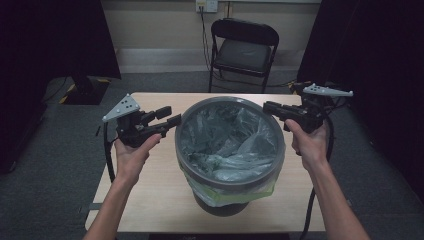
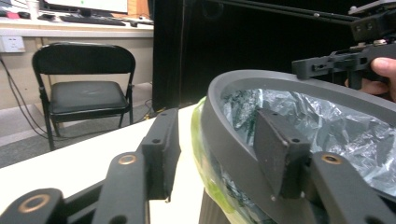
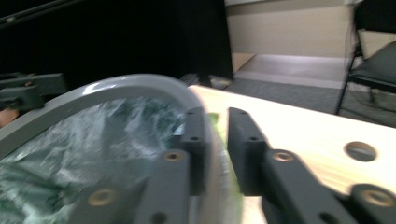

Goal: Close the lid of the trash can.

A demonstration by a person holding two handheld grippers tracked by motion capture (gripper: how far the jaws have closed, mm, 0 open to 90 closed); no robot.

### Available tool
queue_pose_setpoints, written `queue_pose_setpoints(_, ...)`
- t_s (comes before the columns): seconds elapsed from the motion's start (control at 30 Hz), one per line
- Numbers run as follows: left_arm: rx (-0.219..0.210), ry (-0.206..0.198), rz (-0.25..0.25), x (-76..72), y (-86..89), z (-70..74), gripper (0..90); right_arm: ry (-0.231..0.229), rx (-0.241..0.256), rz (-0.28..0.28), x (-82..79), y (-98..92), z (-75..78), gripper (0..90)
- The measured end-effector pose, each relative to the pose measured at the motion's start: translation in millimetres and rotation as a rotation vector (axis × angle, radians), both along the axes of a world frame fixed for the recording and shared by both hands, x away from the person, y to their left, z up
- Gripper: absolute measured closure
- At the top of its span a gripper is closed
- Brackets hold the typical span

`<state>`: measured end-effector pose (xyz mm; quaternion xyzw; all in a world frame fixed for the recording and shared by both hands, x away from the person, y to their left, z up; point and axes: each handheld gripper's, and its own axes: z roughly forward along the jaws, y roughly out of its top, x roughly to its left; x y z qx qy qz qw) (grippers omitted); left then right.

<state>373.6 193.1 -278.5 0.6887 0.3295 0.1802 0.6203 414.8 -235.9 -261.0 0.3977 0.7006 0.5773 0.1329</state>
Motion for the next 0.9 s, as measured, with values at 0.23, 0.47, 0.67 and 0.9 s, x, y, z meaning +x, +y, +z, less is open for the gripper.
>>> queue_pose_setpoints(0.23, -0.029, 0.011, 0.067, -0.4, 16.6, -9.2, 40.6, -0.042, 0.028, -0.080, -4.5, -22.2, 1.8, 50.3)
queue_pose_setpoints(0.47, 0.007, 0.029, 0.134, -4.9, 28.2, -22.8, 28.6, -0.032, -0.025, -0.178, -13.5, -44.6, -9.7, 31.8)
queue_pose_setpoints(0.67, 0.061, 0.034, 0.152, -13.3, 36.8, -37.3, 22.0, -0.026, -0.061, -0.212, -25.1, -59.9, -21.4, 21.3)
queue_pose_setpoints(0.9, 0.119, 0.058, 0.157, -18.1, 40.1, -60.1, 15.6, 0.009, -0.154, -0.237, -39.5, -69.9, -41.9, 16.0)
